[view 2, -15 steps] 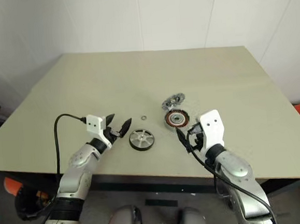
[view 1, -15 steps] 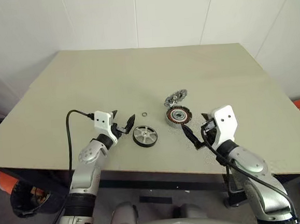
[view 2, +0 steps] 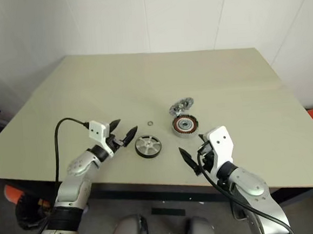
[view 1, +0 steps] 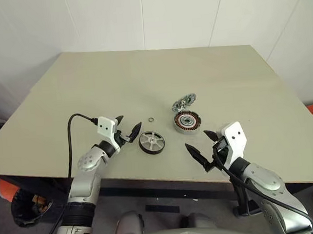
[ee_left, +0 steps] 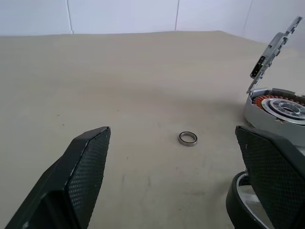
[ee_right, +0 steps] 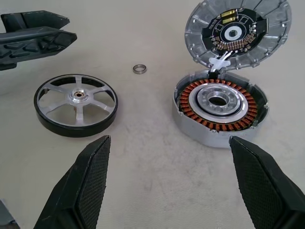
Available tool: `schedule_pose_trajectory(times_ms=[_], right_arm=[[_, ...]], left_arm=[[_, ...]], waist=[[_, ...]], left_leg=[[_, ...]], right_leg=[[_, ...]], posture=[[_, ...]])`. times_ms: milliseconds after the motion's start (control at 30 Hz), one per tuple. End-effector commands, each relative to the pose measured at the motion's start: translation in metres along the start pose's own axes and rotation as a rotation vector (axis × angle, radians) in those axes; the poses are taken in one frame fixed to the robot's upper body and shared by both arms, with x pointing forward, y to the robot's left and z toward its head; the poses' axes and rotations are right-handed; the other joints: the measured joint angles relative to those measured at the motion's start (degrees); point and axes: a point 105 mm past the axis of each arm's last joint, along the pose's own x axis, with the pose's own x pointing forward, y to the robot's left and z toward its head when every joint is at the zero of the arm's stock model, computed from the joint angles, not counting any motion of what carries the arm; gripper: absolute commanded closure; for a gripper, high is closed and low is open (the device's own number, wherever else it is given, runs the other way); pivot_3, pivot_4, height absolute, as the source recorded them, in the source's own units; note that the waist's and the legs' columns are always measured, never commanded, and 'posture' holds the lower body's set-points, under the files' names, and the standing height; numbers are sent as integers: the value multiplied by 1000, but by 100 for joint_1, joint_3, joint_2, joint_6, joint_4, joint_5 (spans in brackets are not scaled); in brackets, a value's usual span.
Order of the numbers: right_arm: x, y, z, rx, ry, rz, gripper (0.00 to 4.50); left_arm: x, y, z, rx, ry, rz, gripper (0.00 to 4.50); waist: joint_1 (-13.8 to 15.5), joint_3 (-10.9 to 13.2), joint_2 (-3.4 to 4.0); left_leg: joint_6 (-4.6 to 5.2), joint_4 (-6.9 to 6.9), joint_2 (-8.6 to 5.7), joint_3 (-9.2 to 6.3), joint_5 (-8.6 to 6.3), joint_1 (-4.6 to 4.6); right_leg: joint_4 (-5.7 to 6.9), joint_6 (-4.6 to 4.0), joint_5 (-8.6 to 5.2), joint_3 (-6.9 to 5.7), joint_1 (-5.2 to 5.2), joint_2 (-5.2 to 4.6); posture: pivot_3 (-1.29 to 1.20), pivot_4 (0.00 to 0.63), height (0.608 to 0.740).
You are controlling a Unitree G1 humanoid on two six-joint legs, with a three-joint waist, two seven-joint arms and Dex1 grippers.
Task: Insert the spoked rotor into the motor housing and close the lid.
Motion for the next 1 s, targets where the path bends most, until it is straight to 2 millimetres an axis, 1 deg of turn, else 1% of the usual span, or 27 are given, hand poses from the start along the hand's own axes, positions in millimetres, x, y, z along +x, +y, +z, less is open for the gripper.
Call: schedule_pose_trajectory(times_ms=[33,133,200,267,333,400,433,467,533,600,667,733,833,900,1000], right_arm=[[1,0,15,3,-43,-3,0],[7,-9,15,7,-12,-99,0],[17,-14,23,-20,9,-144,0],[27,-14,36,-61,17,-151,0],[36,-12,51,-70,3,-121,0],[47,-5,64,-23,0,-55,0],[53,2,71,-18,10,8,0],[61,8,80,-46,4,44,0],[73,16,90,-74,17,84,0],[84,25,90,-80,59,131,0],[93,38,86,-89,115,191,0],[99,45,81,-86,165,223,0],[106,57,83,-91,173,271,0],[111,60,85,-96,181,277,0],[129,65,83,-124,207,262,0]], left_arm=[[-3,-1,13,21,-40,-28,22],[-3,1,11,21,-36,-25,22],[-2,2,10,25,-35,-21,22],[-2,2,9,26,-34,-19,22],[-1,2,7,29,-32,-17,22],[-1,2,6,28,-31,-16,22],[-1,2,5,27,-31,-15,22],[-1,2,4,26,-31,-12,22],[-1,3,3,24,-31,-6,22],[-2,3,1,22,-32,1,22],[-3,4,0,20,-33,11,22],[-5,5,-1,18,-35,19,22],[-7,5,-2,17,-34,25,22],[-7,4,-3,16,-34,28,22],[-8,3,-5,13,-33,30,22]], waist=[[2,0,0],[-3,0,1],[-17,1,2],[-31,1,3],[-28,1,3],[-24,2,6],[-21,2,7],[-20,2,7],[-22,3,9],[-28,3,9],[-13,3,9],[-7,4,11],[-9,5,11],[-13,5,12],[-22,5,12]], left_leg=[[0,0,0,0,0,0],[0,0,0,0,0,1],[-1,0,0,0,0,3],[-2,1,0,0,1,8],[-5,1,0,0,3,12],[-6,0,0,0,3,17],[-7,0,0,0,4,15],[-7,1,0,0,4,15],[-8,2,-1,0,5,10],[-15,2,0,0,9,14],[-18,1,2,-1,10,15],[-20,0,2,-1,11,13],[-22,1,0,-1,13,5],[-25,1,1,-1,14,2],[-33,1,2,-1,19,10]], right_leg=[[0,0,0,0,0,0],[0,0,0,0,0,0],[1,0,0,0,1,0],[2,0,0,0,3,0],[7,0,1,0,4,0],[18,-1,0,0,3,0],[23,-2,0,0,0,0],[29,-7,-1,0,-1,0],[37,-23,2,1,-8,0],[52,-48,3,1,-11,0],[56,-54,-3,0,-11,1],[56,-53,-6,0,-11,1],[55,-55,-4,0,-14,0],[59,-56,-3,0,-21,0],[62,-54,-5,0,-17,1]], posture=[[0,0,740],[0,0,740],[0,0,740],[0,0,740],[0,0,740],[0,0,740],[0,0,740],[0,0,740],[0,0,740],[0,0,740],[0,0,740],[0,0,740],[0,0,740],[0,0,740],[0,0,740]])
